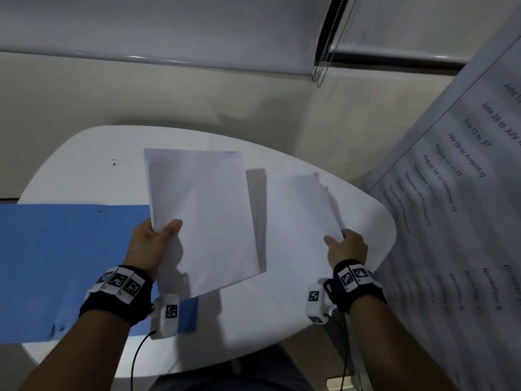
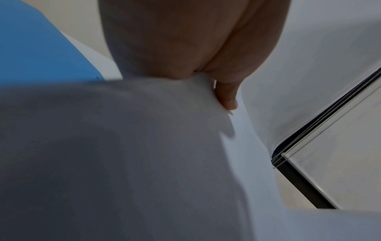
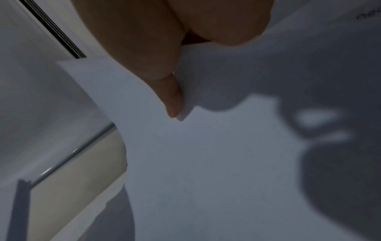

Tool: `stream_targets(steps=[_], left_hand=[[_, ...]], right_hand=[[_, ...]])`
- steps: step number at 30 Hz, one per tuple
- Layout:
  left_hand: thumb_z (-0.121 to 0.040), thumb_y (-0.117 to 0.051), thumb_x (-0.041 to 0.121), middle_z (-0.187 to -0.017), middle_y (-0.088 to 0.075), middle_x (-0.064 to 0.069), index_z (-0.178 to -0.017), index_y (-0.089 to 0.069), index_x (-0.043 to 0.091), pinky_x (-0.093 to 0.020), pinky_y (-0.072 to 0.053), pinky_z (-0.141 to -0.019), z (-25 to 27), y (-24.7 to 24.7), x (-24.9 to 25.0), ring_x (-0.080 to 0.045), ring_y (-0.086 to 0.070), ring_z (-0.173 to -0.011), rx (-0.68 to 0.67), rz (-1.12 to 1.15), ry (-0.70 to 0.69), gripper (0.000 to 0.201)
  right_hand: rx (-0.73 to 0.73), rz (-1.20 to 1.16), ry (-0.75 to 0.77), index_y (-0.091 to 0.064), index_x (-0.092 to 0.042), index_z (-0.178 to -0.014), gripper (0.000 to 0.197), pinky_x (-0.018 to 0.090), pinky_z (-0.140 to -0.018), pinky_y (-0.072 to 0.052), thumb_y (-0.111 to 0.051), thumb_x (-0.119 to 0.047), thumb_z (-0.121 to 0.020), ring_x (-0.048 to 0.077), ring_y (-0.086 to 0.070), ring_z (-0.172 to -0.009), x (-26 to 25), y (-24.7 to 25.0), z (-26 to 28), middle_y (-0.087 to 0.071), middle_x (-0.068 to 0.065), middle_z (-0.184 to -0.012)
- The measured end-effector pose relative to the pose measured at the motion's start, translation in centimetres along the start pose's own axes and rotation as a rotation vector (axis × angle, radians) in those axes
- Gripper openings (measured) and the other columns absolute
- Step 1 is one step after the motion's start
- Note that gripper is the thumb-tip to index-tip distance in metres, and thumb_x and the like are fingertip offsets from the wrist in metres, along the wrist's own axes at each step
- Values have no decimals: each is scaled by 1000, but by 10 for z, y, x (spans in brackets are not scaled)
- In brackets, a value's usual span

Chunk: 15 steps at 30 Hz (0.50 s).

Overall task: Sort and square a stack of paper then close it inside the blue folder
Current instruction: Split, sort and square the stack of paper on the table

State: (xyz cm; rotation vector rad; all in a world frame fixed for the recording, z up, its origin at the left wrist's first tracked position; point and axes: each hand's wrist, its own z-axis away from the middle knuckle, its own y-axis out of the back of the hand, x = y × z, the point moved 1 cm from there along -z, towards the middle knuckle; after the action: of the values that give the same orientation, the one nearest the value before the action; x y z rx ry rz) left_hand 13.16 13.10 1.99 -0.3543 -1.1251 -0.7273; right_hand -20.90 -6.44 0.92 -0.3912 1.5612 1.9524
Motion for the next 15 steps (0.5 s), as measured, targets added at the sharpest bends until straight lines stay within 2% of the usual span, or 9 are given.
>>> stream_targets(steps=[3, 6, 8, 10, 11, 13, 15], left_hand=[[-90, -73, 22, -80, -63, -8, -95, -66, 10, -39, -51, -65, -1, -13, -1, -27, -58, -71, -22, -11, 17, 15], [-89, -73, 24, -83, -64, -11, -97, -67, 9, -41, -53, -66, -3, -26, -4, -28, -59, -72, -49, -19, 51, 18], [-89, -74, 26, -88, -66, -13, -102, -67, 7, -44, -55, -69, -5, -36, -10, -29, -60, -76, -74, -24, 83, 23], [-90, -74, 27, -90, -65, -13, -105, -67, 6, -44, -55, -70, -4, -48, -17, -30, -60, -79, -103, -34, 131, 27], [-90, -73, 27, -90, -65, -13, -105, -66, 5, -43, -54, -70, -4, -55, -21, -31, -60, -80, -113, -50, 160, 27], [-89, -74, 27, -92, -67, -15, -102, -66, 5, -44, -56, -71, -5, -68, -29, -32, -62, -79, -115, -86, 219, 27], [-79, -79, 40, -96, -71, -16, -100, -68, 8, -51, -59, -79, -10, -78, -38, -35, -67, -84, -120, -169, 255, 40]], right_hand=[[36, -3, 98, -68, -5, -89, 16, 32, -77, -49, -69, -21, -85, 32, -63, -85, -2, 22, -5, -70, 13, -92], [128, -49, 180, -66, -10, -79, 14, 36, -71, -49, -73, -23, -79, 32, -64, -76, -9, 59, -15, -65, 9, -75], [195, -152, 201, -69, -8, -84, 17, 30, -67, -50, -76, -21, -77, 24, -65, -72, -20, 89, -21, -67, 7, -74], [227, -334, 217, -72, -7, -86, 16, 20, -60, -47, -79, -17, -75, 4, -62, -60, -34, 115, -22, -68, -4, -68], [221, -424, 225, -72, -9, -86, 15, 16, -57, -46, -80, -15, -75, -6, -58, -54, -41, 123, -21, -68, -12, -62], [164, -547, 248, -72, -10, -87, 14, 8, -52, -44, -80, -11, -75, -14, -55, -49, -51, 127, -19, -66, -20, -57], [90, -597, 231, -70, -8, -89, 16, 5, -48, -43, -79, -6, -76, -14, -55, -46, -53, 110, -17, -70, -8, -70]])
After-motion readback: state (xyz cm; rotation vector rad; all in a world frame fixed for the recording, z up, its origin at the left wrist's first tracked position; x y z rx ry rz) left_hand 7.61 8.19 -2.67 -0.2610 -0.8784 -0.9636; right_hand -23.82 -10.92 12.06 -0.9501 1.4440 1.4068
